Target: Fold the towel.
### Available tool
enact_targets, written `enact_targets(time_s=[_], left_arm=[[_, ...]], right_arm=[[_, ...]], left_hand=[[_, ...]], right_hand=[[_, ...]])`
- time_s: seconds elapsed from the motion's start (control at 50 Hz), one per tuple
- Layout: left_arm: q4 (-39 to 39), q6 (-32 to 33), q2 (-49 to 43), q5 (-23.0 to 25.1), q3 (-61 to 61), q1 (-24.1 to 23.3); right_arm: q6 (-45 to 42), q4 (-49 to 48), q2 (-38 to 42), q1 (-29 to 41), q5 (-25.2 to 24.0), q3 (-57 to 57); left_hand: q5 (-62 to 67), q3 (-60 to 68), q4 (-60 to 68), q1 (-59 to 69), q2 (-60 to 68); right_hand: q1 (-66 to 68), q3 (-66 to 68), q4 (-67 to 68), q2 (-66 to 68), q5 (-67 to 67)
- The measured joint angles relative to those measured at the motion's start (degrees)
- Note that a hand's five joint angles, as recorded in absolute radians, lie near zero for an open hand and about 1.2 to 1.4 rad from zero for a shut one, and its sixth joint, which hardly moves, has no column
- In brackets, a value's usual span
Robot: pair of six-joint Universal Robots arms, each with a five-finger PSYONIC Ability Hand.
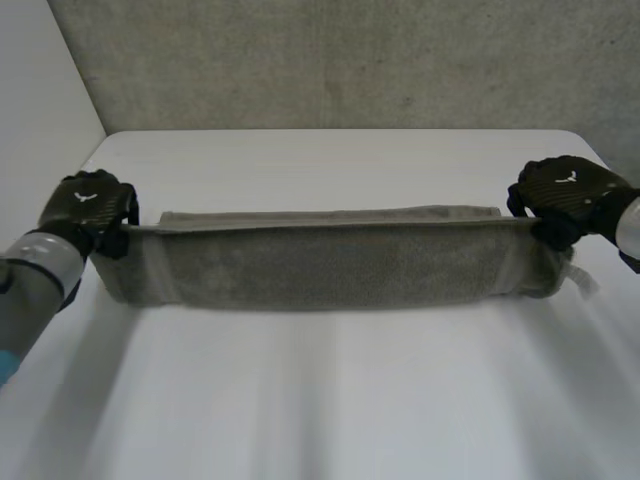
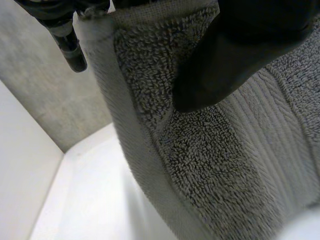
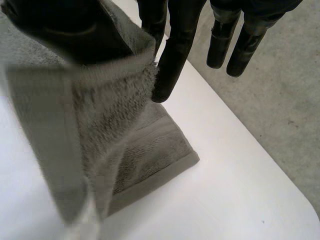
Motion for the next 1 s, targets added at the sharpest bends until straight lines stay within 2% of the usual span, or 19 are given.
enact_targets(time_s=[0.16,0.36,0.56,0.84,0.9,0.92,0.94,0.98,1.0], left_arm=[[-0.1,0.0,-12.6,-0.2,12.0,-0.9],[0.0,0.0,-22.3,-0.1,23.9,-1.7],[0.1,0.0,-29.3,-0.1,31.1,-2.4],[0.1,1.0,-34.6,-0.4,35.1,-2.9],[0.1,1.5,-35.3,-0.5,35.9,-2.9],[0.1,1.7,-35.6,-0.5,36.2,-2.9],[0.1,1.9,-35.8,-0.6,36.4,-2.9],[0.1,2.4,-36.1,-0.7,36.7,-3.0],[0.1,2.5,-36.2,-0.8,36.7,-3.1]], right_arm=[[0.6,-8.0,7.5,2.2,1.3,-5.4],[0.7,-13.2,18.3,3.9,2.9,-14.2],[0.8,-17.7,26.4,4.8,3.6,-19.8],[0.8,-19.9,32.5,5.7,4.5,-23.5],[0.7,-20.4,33.1,5.7,5.0,-23.7],[0.7,-20.9,33.3,5.7,5.3,-23.7],[0.7,-21.0,33.4,5.7,5.3,-23.6],[0.7,-21.8,33.6,5.7,5.6,-23.5],[0.7,-22.0,33.6,5.7,5.7,-23.5]], left_hand=[[0.0,0.0,0.0,0.0,0.1],[0.0,0.0,0.0,0.0,0.1],[0.0,0.0,0.0,0.0,0.1],[0.0,0.0,0.0,0.0,-0.2],[-3.7,0.0,0.0,-3.1,-5.7],[-12.6,0.0,0.0,-12.5,-14.4],[-16.3,0.0,0.0,-16.2,-18.2],[-34.5,0.0,0.0,-34.6,-36.8],[-38.0,0.0,0.0,-37.8,-40.1]], right_hand=[[0.0,0.0,0.0,0.0,0.0],[0.0,0.0,0.0,0.0,0.1],[0.0,0.0,0.0,0.0,0.3],[0.0,0.0,0.0,0.0,0.8],[0.0,0.0,0.0,0.0,0.8],[-6.2,0.0,0.0,-6.5,-5.3],[-9.5,0.0,0.0,-10.0,-9.3],[-22.3,0.0,0.0,-22.7,-22.2],[-25.5,0.0,0.0,-25.9,-25.6]])
